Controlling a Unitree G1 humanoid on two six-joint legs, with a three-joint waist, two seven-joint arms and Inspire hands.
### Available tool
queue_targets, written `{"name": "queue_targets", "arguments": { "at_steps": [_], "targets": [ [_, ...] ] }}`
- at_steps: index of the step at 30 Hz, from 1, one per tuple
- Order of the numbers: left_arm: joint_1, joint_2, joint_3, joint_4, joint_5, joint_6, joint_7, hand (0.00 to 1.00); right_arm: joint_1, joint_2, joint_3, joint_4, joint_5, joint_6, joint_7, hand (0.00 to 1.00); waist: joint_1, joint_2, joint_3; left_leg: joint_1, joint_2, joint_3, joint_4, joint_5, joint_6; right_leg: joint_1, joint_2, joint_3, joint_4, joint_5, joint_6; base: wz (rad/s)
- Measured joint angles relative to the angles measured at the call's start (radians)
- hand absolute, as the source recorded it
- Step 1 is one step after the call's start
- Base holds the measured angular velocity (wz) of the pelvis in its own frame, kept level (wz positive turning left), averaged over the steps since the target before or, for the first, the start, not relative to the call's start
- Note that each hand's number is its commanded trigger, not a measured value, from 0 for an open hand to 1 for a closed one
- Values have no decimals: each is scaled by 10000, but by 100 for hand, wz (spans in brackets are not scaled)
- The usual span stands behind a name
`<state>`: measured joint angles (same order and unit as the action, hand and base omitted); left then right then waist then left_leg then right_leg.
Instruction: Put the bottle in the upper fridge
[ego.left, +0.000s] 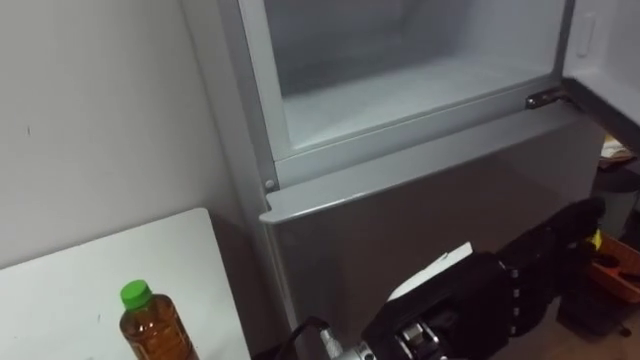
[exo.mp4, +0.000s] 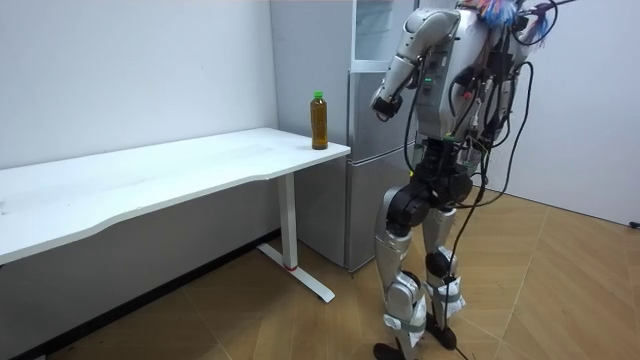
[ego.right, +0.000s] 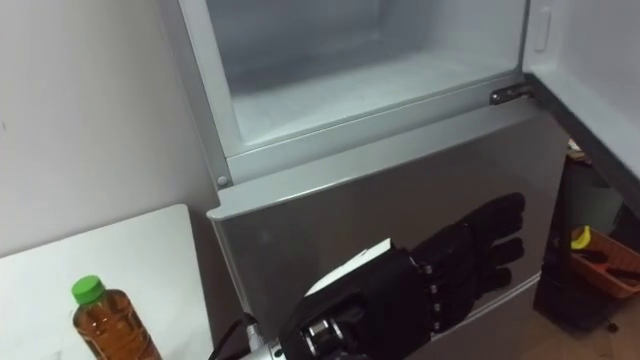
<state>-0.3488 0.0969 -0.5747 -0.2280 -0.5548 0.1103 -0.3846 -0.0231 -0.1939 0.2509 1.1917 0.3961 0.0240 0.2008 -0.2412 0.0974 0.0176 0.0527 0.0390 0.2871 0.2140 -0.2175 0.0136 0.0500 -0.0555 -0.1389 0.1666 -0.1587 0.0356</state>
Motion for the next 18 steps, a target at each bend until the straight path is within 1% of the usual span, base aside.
{"name": "queue_targets", "arguments": {
  "at_steps": [5,11,14,18],
  "targets": [
    [0,42,19,0,0,33,-116,0,33,3,1,-148,6,17,-1,0,11,-116,7,12,6,17,0,5,-8,2,0,-4,4,-18,-19,0],
    [1,58,21,-1,-1,45,-212,0,31,3,2,-287,-3,112,118,0,20,-260,-24,15,7,17,7,8,-13,4,3,-4,6,-22,-21,0],
    [1,79,21,-1,-1,44,-215,0,31,4,3,-286,-2,197,217,0,34,-282,-23,9,10,17,47,8,-13,-1,0,-3,4,-22,-21,0],
    [1,83,20,0,0,44,-256,0,27,3,3,-287,-8,201,233,0,43,-280,-24,9,23,16,86,8,-13,-2,1,-8,21,-21,-23,0]
  ]
}}
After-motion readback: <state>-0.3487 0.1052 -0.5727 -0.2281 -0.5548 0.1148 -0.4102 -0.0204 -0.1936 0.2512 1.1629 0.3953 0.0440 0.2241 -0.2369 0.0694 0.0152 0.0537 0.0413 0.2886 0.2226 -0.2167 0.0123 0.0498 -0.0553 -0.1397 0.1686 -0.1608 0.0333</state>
